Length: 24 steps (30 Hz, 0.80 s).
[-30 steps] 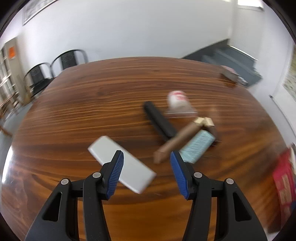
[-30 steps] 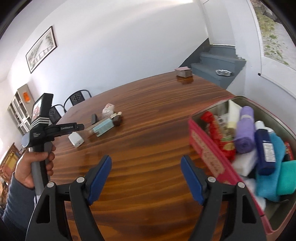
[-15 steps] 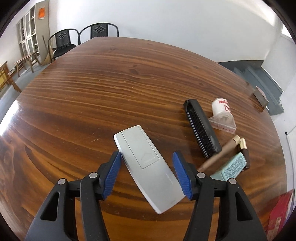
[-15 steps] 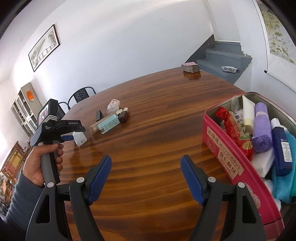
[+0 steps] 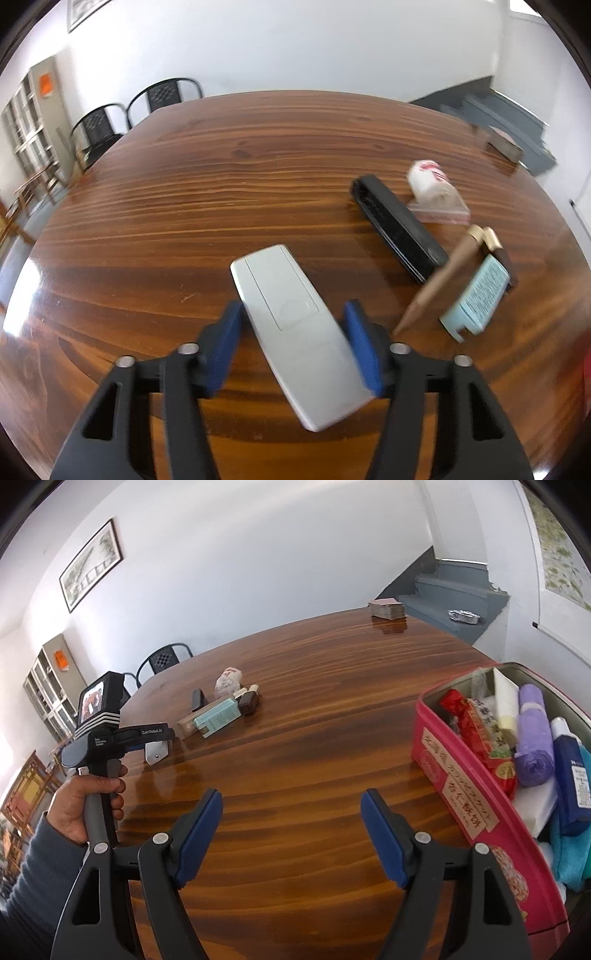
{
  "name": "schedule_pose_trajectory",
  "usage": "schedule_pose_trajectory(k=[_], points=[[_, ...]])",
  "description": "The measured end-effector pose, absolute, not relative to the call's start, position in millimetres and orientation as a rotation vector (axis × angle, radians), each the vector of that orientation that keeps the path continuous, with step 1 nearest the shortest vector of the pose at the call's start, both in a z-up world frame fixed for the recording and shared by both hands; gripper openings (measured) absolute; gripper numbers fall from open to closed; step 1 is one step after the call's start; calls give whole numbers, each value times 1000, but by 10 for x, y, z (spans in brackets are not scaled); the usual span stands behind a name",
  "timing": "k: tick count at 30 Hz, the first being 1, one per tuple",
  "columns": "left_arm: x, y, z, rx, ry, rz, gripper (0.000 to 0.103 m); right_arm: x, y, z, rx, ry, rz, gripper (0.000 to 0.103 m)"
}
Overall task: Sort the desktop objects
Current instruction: 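Move the left gripper to the table and grasp the white rectangular case, then grasp the light teal soap box with the right gripper while the left holds the case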
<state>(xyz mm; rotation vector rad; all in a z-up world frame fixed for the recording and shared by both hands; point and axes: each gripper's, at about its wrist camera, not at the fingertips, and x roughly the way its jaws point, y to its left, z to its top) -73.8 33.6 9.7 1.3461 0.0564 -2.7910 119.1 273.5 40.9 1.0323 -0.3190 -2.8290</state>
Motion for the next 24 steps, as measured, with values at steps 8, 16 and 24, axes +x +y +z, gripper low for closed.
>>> schedule_pose_trajectory(k=[8, 16, 24], points=[[-460, 316, 166, 1330, -81, -2866, 42, 883, 2477, 392, 1104, -245, -2740, 80], [-97, 4, 347, 1283, -80, -2910, 42, 310, 2211, 316, 1226, -265, -2637, 80], [77, -196, 510, 1232, 10, -2952, 42, -250, 1770, 161, 1281, -194, -2627, 80]])
